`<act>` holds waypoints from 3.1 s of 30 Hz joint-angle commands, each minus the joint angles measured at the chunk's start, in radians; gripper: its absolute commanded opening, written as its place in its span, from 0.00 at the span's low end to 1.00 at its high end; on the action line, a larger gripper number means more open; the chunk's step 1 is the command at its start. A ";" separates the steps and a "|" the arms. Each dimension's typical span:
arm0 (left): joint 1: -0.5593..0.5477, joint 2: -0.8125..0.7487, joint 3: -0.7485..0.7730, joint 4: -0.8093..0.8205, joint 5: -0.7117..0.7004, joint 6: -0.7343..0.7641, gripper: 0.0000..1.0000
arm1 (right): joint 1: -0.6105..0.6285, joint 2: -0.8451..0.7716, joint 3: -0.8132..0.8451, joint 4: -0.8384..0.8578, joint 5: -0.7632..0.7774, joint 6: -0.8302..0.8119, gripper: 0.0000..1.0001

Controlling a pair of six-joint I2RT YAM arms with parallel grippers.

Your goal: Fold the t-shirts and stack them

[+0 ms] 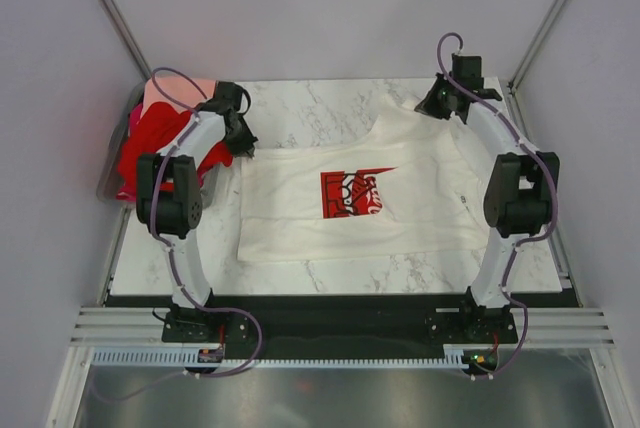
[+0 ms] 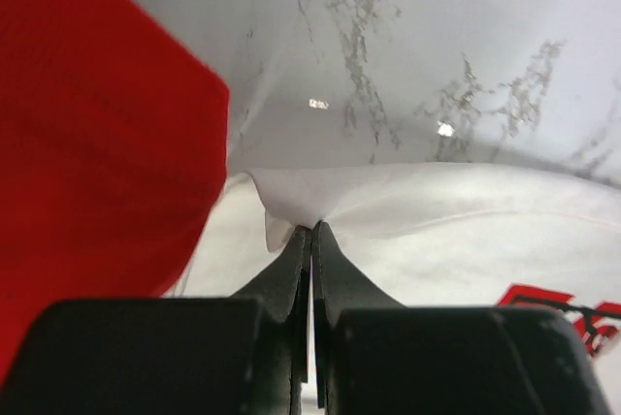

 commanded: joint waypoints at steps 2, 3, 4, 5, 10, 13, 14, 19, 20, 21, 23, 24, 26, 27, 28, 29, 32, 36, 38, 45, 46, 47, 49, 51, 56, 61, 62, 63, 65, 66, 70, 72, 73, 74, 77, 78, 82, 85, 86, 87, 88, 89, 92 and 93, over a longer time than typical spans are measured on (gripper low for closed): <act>0.008 -0.165 -0.045 -0.014 0.044 -0.011 0.02 | -0.021 -0.190 -0.135 0.021 0.031 0.003 0.00; 0.010 -0.180 -0.059 -0.014 0.044 -0.006 0.02 | -0.029 -0.218 -0.166 0.023 0.036 -0.002 0.00; 0.011 -0.194 -0.095 -0.011 0.044 -0.002 0.02 | -0.033 -0.273 -0.195 0.023 0.042 -0.009 0.00; 0.019 -0.220 -0.114 -0.013 0.070 0.000 0.02 | -0.032 -0.302 -0.261 0.024 0.049 -0.012 0.00; 0.034 -0.306 -0.235 -0.010 0.070 0.015 0.02 | -0.073 -0.509 -0.470 0.046 0.065 -0.029 0.00; 0.048 -0.361 -0.298 -0.010 0.069 0.017 0.02 | -0.079 -0.612 -0.591 0.043 0.082 -0.029 0.00; 0.056 -0.373 -0.313 -0.008 0.069 0.017 0.02 | -0.081 -0.638 -0.652 0.044 0.089 -0.023 0.00; 0.073 -0.444 -0.405 -0.005 0.078 0.025 0.02 | -0.108 -0.860 -0.853 0.043 0.195 0.029 0.00; 0.073 -0.453 -0.416 -0.002 0.088 0.025 0.02 | -0.116 -0.896 -0.926 0.041 0.212 0.046 0.00; 0.073 -0.459 -0.437 0.000 0.095 0.026 0.02 | -0.125 -0.971 -0.967 0.038 0.244 0.096 0.00; 0.073 -0.482 -0.462 0.001 0.124 0.029 0.04 | -0.147 -1.046 -1.080 0.026 0.278 0.148 0.10; 0.073 -0.490 -0.490 0.007 0.130 0.029 0.08 | -0.177 -1.115 -1.115 0.015 0.275 0.203 0.29; 0.073 -0.529 -0.519 0.009 0.139 0.029 0.17 | -0.223 -1.172 -1.200 0.018 0.231 0.245 0.75; 0.073 -0.546 -0.549 0.010 0.144 0.031 0.35 | -0.231 -1.207 -1.212 0.020 0.220 0.268 0.83; 0.073 -0.563 -0.563 0.012 0.148 0.034 0.45 | -0.234 -1.221 -1.217 0.021 0.207 0.271 0.89; 0.073 -0.600 -0.576 0.010 0.145 0.035 0.52 | -0.234 -1.231 -1.216 0.029 0.179 0.271 0.91; 0.073 -0.660 -0.613 0.010 0.133 0.037 0.61 | -0.233 -1.251 -1.190 0.021 0.146 0.271 0.93; 0.041 -0.671 -0.600 0.012 0.115 0.037 0.61 | -0.218 -1.228 -1.211 0.033 0.024 0.293 0.93; -0.036 -0.648 -0.564 0.015 0.073 0.035 0.61 | -0.175 -1.200 -1.246 0.067 -0.004 0.313 0.93; -0.176 -0.401 -0.427 0.016 0.090 0.002 0.55 | -0.015 -0.911 -1.263 0.167 0.002 0.327 0.94; -0.183 -0.337 -0.413 0.016 0.093 0.005 0.55 | -0.015 -0.886 -1.262 0.167 0.022 0.328 0.94; -0.185 -0.309 -0.401 0.015 0.105 0.008 0.55 | -0.015 -0.861 -1.257 0.168 0.031 0.327 0.94; -0.185 -0.230 -0.378 0.000 0.115 0.006 0.54 | -0.016 -0.786 -1.231 0.165 0.054 0.331 0.94; -0.185 -0.183 -0.361 -0.028 0.134 0.006 0.52 | -0.018 -0.688 -1.197 0.161 0.097 0.330 0.94; -0.186 -0.139 -0.425 -0.027 0.191 -0.003 0.50 | -0.027 -0.395 -0.942 0.155 0.099 0.281 0.94; -0.249 -0.286 -0.583 0.041 0.319 -0.089 0.49 | -0.021 -0.047 -0.539 0.138 0.011 0.242 0.91; -0.272 -0.324 -0.650 0.079 0.337 -0.113 0.49 | -0.007 0.005 -0.465 0.100 0.011 0.226 0.91; -0.297 -0.385 -0.687 0.099 0.351 -0.173 0.49 | 0.000 0.107 -0.386 0.075 -0.004 0.216 0.91; -0.382 -0.428 -0.788 0.200 0.404 -0.251 0.49 | 0.034 0.211 -0.162 0.017 -0.032 0.205 0.91; -0.418 -0.442 -0.816 0.249 0.421 -0.338 0.49 | 0.046 0.296 -0.098 0.007 -0.046 0.201 0.91; -0.622 -0.378 -0.795 0.365 0.454 -0.436 0.49 | 0.120 0.469 0.186 0.007 -0.132 0.199 0.90; -0.644 -0.327 -0.716 0.359 0.461 -0.416 0.49 | 0.138 0.536 0.240 0.007 -0.141 0.207 0.90; -0.645 -0.311 -0.696 0.357 0.466 -0.411 0.49 | 0.146 0.552 0.275 0.007 -0.139 0.210 0.90; -0.644 -0.280 -0.657 0.352 0.469 -0.405 0.49 | 0.154 0.574 0.288 0.009 -0.139 0.216 0.91; -0.650 -0.243 -0.584 0.345 0.506 -0.405 0.49 | 0.163 0.619 0.364 0.021 -0.179 0.213 0.92; -0.662 -0.231 -0.561 0.343 0.516 -0.406 0.49 | 0.163 0.630 0.392 0.020 -0.199 0.205 0.93; -0.674 -0.234 -0.447 0.287 0.527 -0.428 0.49 | 0.163 0.610 0.447 0.010 -0.242 0.187 0.95; -0.674 -0.307 -0.387 0.222 0.495 -0.426 0.50 | 0.160 0.538 0.456 -0.011 -0.250 0.166 0.97; -0.673 -0.327 -0.366 0.204 0.486 -0.420 0.50 | 0.157 0.492 0.460 -0.017 -0.251 0.161 0.98; -0.673 -0.373 -0.353 0.176 0.474 -0.414 0.50 | 0.155 0.471 0.467 -0.026 -0.253 0.161 0.98; -0.674 -0.395 -0.334 0.153 0.436 -0.407 0.50 | 0.148 0.449 0.482 -0.054 -0.253 0.161 0.98; -0.674 -0.421 -0.326 0.101 0.414 -0.400 0.50 | 0.142 0.400 0.486 -0.063 -0.253 0.159 0.98; -0.673 -0.542 -0.313 -0.018 0.279 -0.339 0.51 | 0.129 0.266 0.458 -0.143 -0.235 0.129 0.98; -0.668 -0.572 -0.318 -0.051 0.236 -0.328 0.51 | 0.128 0.219 0.387 -0.169 -0.215 0.100 0.98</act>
